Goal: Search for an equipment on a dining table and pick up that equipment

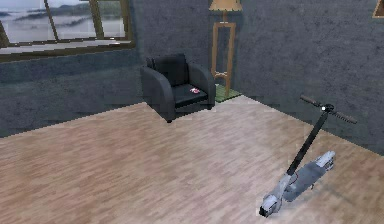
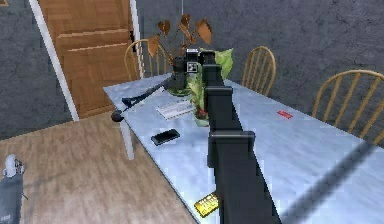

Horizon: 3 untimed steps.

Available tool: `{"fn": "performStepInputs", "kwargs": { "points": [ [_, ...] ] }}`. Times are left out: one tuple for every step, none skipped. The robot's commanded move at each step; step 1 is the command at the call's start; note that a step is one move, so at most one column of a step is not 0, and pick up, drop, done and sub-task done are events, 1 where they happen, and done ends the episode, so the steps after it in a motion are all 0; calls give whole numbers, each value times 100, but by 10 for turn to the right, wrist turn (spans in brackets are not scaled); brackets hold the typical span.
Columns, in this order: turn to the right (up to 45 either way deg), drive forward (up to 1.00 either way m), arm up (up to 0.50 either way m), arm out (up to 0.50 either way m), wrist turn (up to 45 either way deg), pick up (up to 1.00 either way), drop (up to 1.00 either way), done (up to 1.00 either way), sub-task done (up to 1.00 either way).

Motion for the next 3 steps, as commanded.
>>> {"fn": "performStepInputs", "kwargs": {
  "points": [
    [0,0,0,0,420,0,0,0,0],
    [0,0,-30,0,0,0,0,0,0],
    [0,0,0,0,0,100,0,0,0]
  ]
}}
